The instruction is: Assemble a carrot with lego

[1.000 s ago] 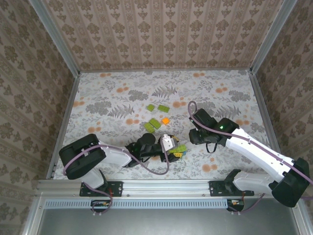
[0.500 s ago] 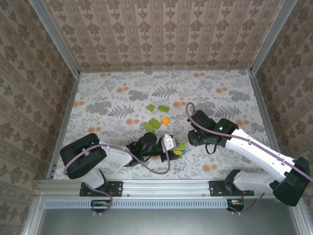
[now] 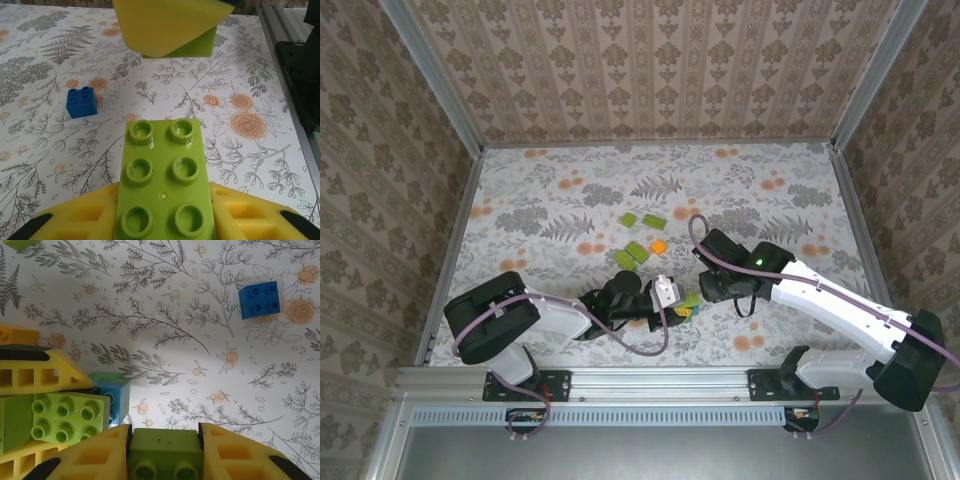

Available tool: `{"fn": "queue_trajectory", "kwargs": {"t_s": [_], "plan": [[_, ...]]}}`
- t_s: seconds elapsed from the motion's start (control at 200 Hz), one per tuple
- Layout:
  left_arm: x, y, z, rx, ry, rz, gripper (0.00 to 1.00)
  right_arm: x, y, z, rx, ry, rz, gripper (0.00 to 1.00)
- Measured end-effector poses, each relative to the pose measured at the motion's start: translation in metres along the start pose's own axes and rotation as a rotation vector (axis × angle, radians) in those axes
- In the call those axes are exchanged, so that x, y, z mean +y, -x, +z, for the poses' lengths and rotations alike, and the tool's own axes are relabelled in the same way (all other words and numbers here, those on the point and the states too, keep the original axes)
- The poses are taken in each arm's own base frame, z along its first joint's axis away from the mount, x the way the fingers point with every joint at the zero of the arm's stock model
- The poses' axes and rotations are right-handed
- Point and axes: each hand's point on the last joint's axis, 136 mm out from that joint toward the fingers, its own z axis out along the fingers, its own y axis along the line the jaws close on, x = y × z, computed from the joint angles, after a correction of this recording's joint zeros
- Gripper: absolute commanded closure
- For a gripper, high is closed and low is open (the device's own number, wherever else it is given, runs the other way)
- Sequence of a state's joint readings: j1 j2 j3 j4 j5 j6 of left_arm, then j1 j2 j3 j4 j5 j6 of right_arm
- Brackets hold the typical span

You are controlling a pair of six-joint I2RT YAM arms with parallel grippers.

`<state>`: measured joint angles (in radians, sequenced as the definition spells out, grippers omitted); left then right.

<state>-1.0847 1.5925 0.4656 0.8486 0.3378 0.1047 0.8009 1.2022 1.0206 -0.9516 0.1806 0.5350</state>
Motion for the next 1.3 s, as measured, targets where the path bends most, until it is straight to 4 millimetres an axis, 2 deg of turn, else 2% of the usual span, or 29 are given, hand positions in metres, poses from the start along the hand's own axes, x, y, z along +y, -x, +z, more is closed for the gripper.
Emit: {"fn": "queue_trajectory", "kwargs": {"t_s": [0.29, 1.02, 1.3], "plan": [[0.0, 0.0, 0.001, 0.006, 0.0, 0.007, 0.63, 0.01, 0.009, -0.004, -0.004, 0.01, 0.012, 0.78], [-0.001, 0.001, 0.005, 0.015, -0.005, 0.02, 0.65, 0.029, 0.007, 0.013, 0.03, 0.017, 0.034, 0.79], [0.0, 0.001, 0.006, 0.015, -0.005, 0.02, 0.65, 0.03, 0.005, 0.018, 0.044, 0.01, 0.032, 0.79]]}}
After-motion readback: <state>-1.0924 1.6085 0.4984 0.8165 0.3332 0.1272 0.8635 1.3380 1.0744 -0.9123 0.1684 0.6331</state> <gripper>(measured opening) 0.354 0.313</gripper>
